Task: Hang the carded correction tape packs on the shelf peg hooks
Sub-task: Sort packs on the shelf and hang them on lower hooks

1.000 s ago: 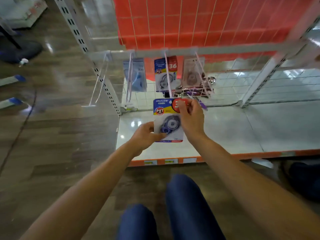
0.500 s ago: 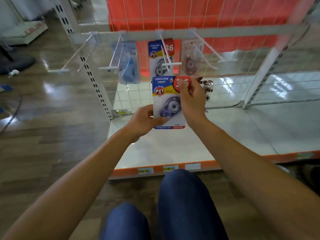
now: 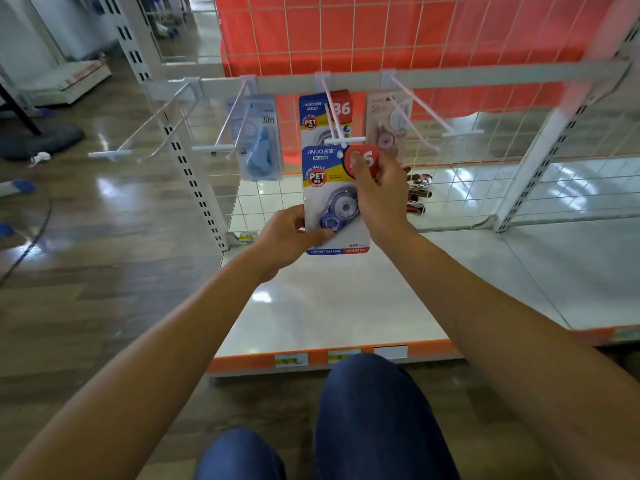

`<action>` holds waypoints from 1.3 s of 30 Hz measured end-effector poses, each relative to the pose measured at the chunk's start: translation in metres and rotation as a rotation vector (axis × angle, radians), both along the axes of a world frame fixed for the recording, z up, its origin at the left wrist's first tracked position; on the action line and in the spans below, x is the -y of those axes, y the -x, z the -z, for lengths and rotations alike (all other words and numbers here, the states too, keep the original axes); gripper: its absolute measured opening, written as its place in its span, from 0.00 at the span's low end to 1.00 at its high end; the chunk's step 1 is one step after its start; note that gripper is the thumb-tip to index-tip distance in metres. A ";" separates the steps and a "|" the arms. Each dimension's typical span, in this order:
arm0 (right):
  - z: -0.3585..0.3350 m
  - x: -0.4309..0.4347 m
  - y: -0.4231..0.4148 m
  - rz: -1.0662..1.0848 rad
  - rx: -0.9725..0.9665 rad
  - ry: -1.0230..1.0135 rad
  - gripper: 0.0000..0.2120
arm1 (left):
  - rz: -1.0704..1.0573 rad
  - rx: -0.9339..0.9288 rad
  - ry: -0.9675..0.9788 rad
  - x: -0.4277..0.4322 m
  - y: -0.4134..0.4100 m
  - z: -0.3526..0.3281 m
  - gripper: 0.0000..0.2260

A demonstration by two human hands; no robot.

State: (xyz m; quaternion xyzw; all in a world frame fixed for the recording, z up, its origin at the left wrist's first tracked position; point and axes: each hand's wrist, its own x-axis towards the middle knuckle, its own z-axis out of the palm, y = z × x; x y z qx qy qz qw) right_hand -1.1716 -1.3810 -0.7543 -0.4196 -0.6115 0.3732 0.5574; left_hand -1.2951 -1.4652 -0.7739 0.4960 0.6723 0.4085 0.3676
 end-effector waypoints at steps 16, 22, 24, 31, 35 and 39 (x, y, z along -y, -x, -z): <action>-0.009 -0.119 0.065 0.100 0.341 0.041 0.22 | -0.202 -0.332 -0.015 -0.121 0.017 -0.029 0.15; -0.004 -0.143 0.076 0.212 0.430 0.065 0.22 | -0.183 -0.644 0.035 -0.140 0.019 -0.037 0.14; -0.002 -0.139 0.072 0.232 0.434 0.093 0.22 | -0.213 -0.703 0.062 -0.140 0.019 -0.037 0.16; 0.024 -0.076 0.039 -0.002 0.795 0.282 0.22 | -0.108 -0.723 0.298 -0.107 0.014 -0.041 0.20; -0.004 -0.007 0.018 -0.023 0.949 0.282 0.23 | -0.028 -0.755 0.448 -0.062 0.000 -0.069 0.29; -0.060 0.049 -0.009 -0.152 1.016 0.507 0.25 | 0.099 -0.773 0.581 -0.008 -0.016 -0.118 0.31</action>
